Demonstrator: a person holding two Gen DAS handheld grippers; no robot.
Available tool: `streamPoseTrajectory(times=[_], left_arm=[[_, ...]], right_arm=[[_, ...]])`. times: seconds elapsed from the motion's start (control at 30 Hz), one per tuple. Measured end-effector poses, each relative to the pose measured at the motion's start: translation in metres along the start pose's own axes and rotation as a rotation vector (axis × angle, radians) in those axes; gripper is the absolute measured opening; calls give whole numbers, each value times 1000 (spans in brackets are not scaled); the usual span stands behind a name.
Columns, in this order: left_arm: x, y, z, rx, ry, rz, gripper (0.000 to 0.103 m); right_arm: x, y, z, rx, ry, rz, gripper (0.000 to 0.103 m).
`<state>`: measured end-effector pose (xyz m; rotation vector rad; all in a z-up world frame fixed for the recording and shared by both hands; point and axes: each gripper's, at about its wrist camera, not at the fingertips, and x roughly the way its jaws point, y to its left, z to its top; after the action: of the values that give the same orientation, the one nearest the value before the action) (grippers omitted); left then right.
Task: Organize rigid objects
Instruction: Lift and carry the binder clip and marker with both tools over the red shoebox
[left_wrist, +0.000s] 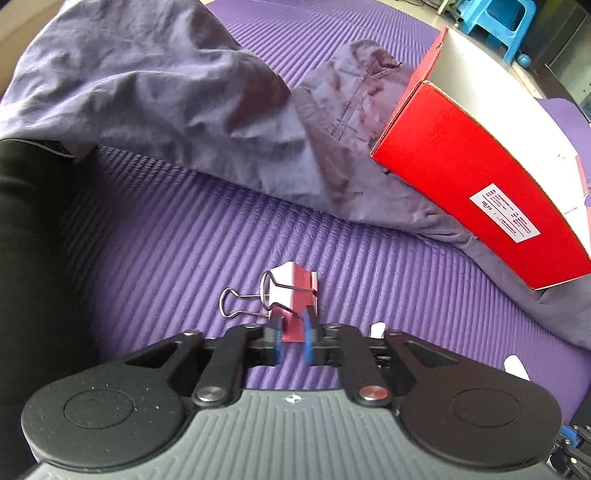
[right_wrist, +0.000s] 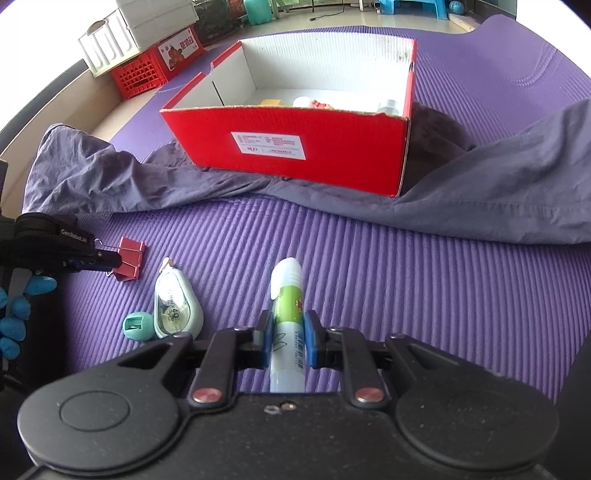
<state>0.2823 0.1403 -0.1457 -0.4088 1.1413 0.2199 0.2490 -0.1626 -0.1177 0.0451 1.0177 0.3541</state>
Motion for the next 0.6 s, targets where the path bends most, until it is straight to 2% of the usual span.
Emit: streamPoseTrajectory(times=[0.07, 0.1, 0.13, 0.17, 0.23, 0.37, 0.47, 0.6], left_arm=[[2, -1, -1, 9, 7, -16, 31], [2, -1, -1, 13, 8, -15, 33], [3, -1, -2, 18, 12, -12, 41], [4, -1, -3, 18, 15, 0, 54], [6, -2, -3, 20, 2, 29, 63], [12, -9, 5, 39, -10, 43, 63], [21, -16, 5, 75, -11, 99, 63], [24, -15, 1, 78, -29, 124, 63]], right_arm=[[3, -1, 0, 3, 8, -1, 16], [4, -3, -1, 5, 11, -1, 16], [6, -4, -1, 8, 14, -1, 16], [7, -5, -1, 10, 16, -2, 16], [11, -7, -1, 13, 22, -4, 16], [16, -7, 1, 10, 31, -7, 16], [18, -6, 1, 9, 33, -5, 16], [19, -5, 2, 4, 35, -7, 16]])
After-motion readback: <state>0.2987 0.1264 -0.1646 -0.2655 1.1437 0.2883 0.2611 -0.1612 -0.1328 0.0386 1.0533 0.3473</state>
